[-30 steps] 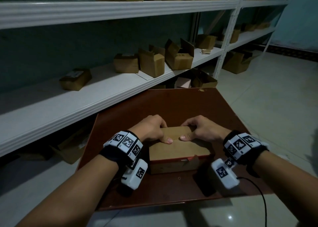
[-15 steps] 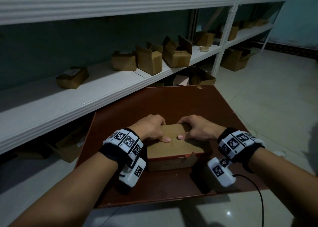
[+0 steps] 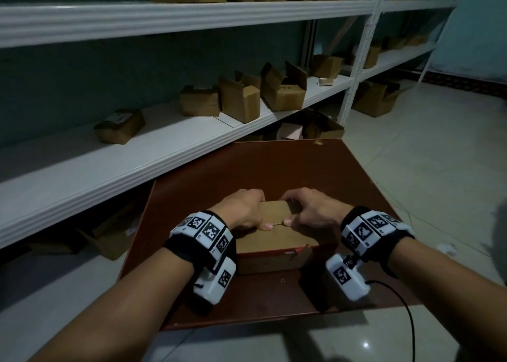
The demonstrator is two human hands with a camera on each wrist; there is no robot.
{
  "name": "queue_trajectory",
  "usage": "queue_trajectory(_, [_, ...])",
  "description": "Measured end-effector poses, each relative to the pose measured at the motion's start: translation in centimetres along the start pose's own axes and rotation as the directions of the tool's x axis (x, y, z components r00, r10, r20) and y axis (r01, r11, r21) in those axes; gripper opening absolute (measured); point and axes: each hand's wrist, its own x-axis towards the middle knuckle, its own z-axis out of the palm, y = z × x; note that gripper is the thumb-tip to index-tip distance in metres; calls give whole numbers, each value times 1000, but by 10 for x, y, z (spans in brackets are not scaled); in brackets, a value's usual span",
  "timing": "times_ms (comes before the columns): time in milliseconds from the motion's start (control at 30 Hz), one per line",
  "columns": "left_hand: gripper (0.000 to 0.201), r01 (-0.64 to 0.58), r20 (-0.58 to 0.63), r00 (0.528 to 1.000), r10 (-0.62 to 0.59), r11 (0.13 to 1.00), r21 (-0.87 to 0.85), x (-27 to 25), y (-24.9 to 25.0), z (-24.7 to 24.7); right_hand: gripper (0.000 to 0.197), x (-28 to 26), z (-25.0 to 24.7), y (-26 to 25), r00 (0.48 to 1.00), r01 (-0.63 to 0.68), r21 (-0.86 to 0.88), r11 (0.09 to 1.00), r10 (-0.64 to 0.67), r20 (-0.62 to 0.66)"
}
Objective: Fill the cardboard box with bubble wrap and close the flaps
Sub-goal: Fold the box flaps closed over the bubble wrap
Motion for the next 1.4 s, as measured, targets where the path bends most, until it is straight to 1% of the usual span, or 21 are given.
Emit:
queue_trajectory(167, [58,-26,-19,1000,24,993,-112,1,-5,-4,49,-1,-4,3,1000,15,98,995,-15,0])
queue_trajectory(267, [58,-10,-18,1000,7,985,-172,3,-12,-6,44,0,-5,8,1000,21,159,987,-23,8])
queue_trajectory(333, [56,0,-26,1000,-5,983,-183,5,-15,-7,43,0,-6,11,999,32,204,979,-33,2])
queue_trajectory(500, [54,-14,-54,999,5,987,-161,10,-16,-7,46,0,-8,15,998,60,220,974,-60,-10])
queue_trajectory(633, [53,-46,-72,997,37,989,-140,10,-14,-9,47,-1,-7,13,998,65,186,980,-63,-16])
queue_trajectory(767, [64,-78,-110,992,66,991,-112,8,-13,-15,48,-4,-4,11,997,70,124,990,-66,-43])
queue_trajectory(867, [72,-86,-116,991,73,990,-115,6,-14,-20,50,-7,-3,9,994,80,85,993,-74,-76])
queue_trajectory(933, [73,-98,-112,990,83,986,-134,4,-15,-22,51,-10,-2,7,994,81,73,994,-75,-78])
queue_trajectory(1067, [69,-173,-112,982,154,967,-187,2,-17,-24,55,-15,-2,6,994,77,59,995,-72,-87])
queue_trajectory(1133, [68,-202,-92,978,186,955,-216,2,-20,-26,59,-15,-3,6,993,90,27,996,-88,-78])
queue_trajectory(1200, [72,-237,-87,971,222,936,-260,2,-24,-28,65,-16,-4,6,990,116,-12,993,-117,-81])
queue_trajectory(1300, [81,-297,-167,953,253,892,-341,2,-27,-29,71,-18,-5,7,970,176,-31,984,-179,-163])
queue_trajectory(1333, [77,-312,-201,946,254,881,-356,1,-27,-30,68,-18,-5,7,961,194,-25,981,-195,-196])
queue_trajectory(1400, [56,-336,-255,934,252,863,-377,1,-26,-30,58,-19,-6,6,948,208,-4,978,-202,-247])
